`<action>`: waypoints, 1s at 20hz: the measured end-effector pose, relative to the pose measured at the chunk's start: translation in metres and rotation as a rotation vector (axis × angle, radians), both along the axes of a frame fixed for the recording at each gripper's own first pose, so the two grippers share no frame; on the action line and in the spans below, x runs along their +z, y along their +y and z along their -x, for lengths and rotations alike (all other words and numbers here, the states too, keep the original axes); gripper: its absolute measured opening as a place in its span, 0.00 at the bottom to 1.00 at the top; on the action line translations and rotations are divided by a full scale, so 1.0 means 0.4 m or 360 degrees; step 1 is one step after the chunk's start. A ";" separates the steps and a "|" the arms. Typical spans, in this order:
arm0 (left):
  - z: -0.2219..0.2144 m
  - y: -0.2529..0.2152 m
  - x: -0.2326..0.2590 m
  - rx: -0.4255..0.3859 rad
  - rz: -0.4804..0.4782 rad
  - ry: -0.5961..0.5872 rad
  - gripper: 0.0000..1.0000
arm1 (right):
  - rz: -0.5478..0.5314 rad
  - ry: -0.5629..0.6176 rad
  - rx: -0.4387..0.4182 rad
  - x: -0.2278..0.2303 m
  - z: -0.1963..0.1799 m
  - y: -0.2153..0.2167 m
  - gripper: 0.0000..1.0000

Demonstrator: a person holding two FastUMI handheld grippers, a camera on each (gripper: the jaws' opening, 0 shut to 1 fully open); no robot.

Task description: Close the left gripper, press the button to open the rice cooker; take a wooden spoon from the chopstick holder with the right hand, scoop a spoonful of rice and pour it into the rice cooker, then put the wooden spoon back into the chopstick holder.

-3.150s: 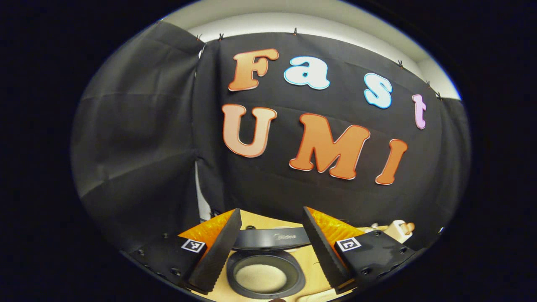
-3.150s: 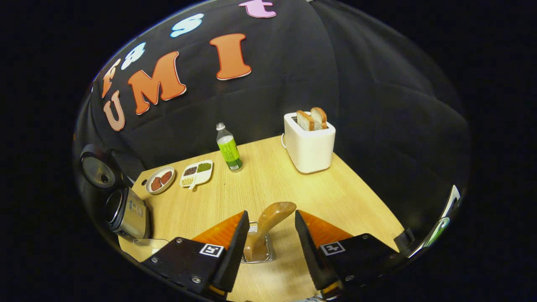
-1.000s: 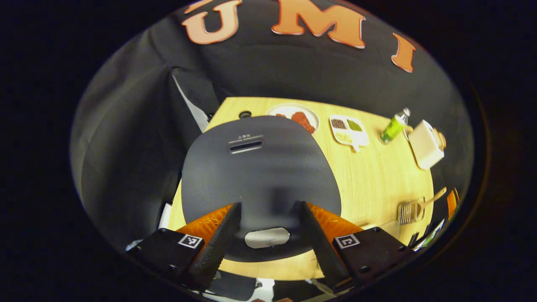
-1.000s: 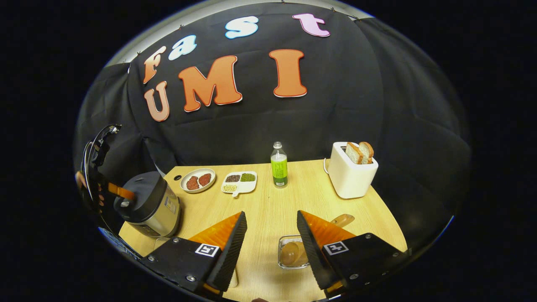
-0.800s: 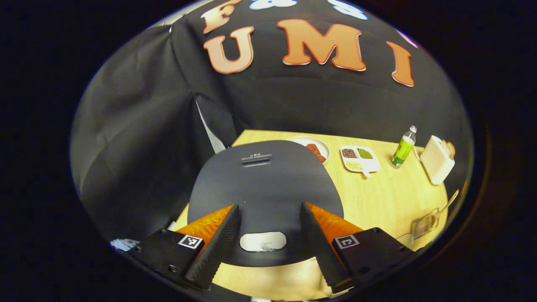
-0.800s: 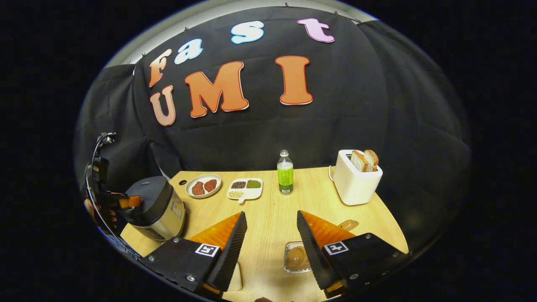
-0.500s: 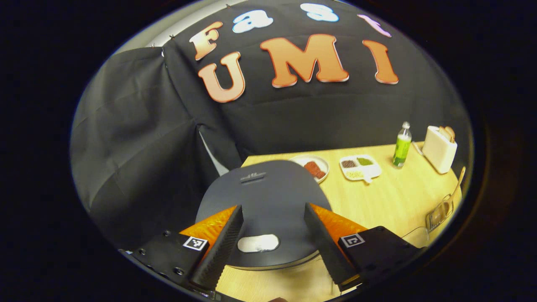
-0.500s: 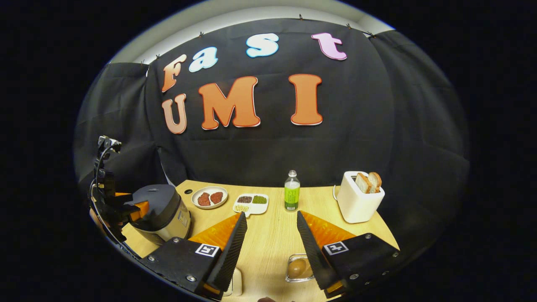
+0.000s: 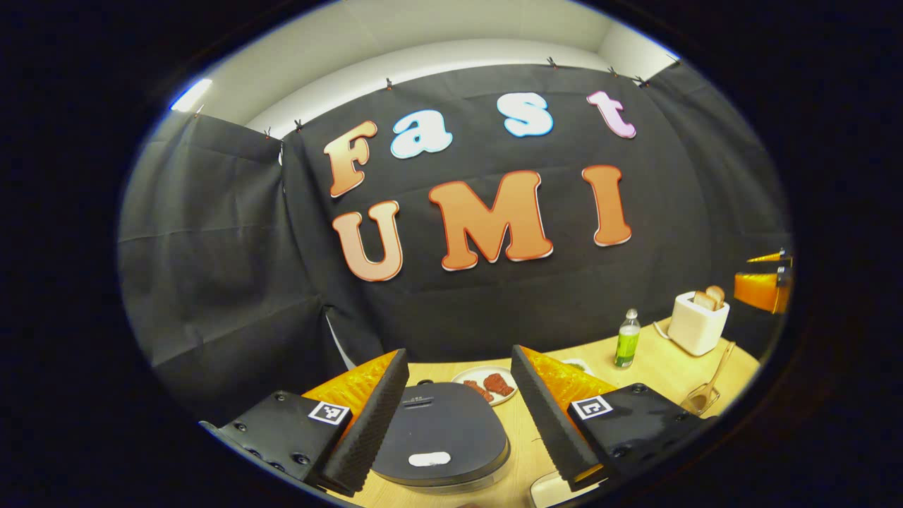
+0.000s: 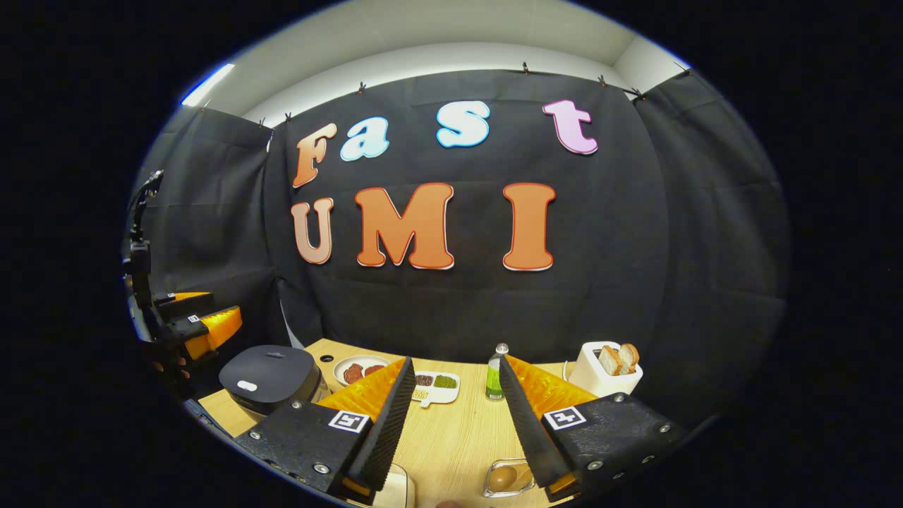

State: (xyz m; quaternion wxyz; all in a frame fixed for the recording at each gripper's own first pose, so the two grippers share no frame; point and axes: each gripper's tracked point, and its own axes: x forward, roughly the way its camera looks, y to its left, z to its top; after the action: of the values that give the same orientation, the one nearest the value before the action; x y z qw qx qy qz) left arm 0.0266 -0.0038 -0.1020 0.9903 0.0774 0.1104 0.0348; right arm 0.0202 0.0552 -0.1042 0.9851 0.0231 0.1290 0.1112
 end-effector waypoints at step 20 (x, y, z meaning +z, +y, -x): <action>0.096 -0.090 0.279 -0.0141 0.0072 -0.0354 0.90 | -0.0094 -0.0261 0.0035 0.234 0.040 0.046 0.75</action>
State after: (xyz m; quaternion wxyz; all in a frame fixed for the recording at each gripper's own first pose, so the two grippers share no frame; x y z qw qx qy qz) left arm -0.0117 -0.0399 0.0094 0.9984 0.0556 -0.0030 -0.0031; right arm 0.0041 0.0735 -0.0104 0.9900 0.0417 0.0446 0.1272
